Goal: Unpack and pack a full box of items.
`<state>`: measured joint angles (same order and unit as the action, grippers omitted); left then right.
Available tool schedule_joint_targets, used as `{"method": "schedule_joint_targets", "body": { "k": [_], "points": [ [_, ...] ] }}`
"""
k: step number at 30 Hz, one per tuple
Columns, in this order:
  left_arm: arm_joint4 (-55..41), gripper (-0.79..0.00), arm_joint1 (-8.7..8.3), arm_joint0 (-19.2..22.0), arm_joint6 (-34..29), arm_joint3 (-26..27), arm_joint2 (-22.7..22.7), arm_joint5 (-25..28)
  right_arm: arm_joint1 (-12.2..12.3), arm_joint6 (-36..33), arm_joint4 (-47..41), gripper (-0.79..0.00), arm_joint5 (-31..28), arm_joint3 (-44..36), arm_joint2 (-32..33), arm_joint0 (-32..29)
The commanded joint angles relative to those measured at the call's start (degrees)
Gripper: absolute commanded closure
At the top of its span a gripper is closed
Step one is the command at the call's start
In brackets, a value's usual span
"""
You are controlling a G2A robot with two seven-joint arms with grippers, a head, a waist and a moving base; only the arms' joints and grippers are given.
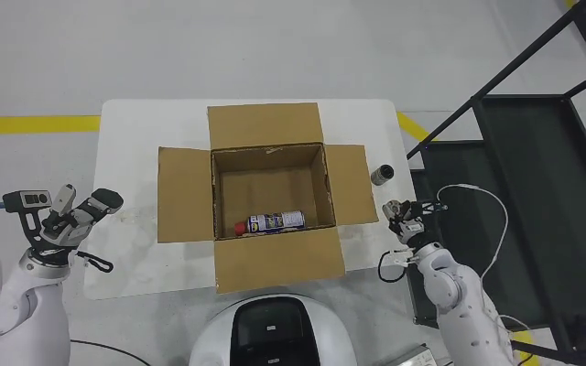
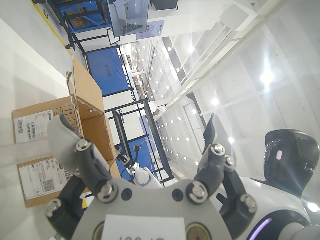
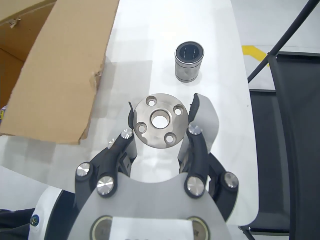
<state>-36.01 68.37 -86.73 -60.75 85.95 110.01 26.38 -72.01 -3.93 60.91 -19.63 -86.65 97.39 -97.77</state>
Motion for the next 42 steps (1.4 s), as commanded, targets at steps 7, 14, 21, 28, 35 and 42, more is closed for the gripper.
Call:
{"method": "schedule_joint_targets", "body": {
  "k": [7,14,21,28,35,42],
  "points": [
    [0.0,-0.785,0.0,0.0,0.0,0.0,0.0,0.0,-0.15,6.37,7.9,0.0,3.68,12.82,-4.05,8.18],
    [0.0,-0.785,0.0,0.0,0.0,0.0,0.0,0.0,-0.32,9.53,9.16,0.0,4.64,20.95,-6.0,13.6],
    [0.0,-0.785,0.0,0.0,0.0,0.0,0.0,0.0,-0.54,11.93,10.43,0.0,6.73,26.11,-7.66,17.41],
    [0.0,-0.785,0.0,0.0,0.0,0.0,0.0,0.0,-0.66,13.39,10.67,0.0,7.24,30.2,-8.74,20.2],
    [0.0,-0.785,0.0,0.0,0.0,0.0,0.0,0.0,-0.76,13.66,10.43,-0.222,7.06,34.52,-9.66,22.53],
    [0.0,-0.785,0.0,0.0,0.0,0.0,0.0,0.0,-0.7,14.62,9.71,-0.785,6.74,35.31,-9.79,22.44]
  ]
}}
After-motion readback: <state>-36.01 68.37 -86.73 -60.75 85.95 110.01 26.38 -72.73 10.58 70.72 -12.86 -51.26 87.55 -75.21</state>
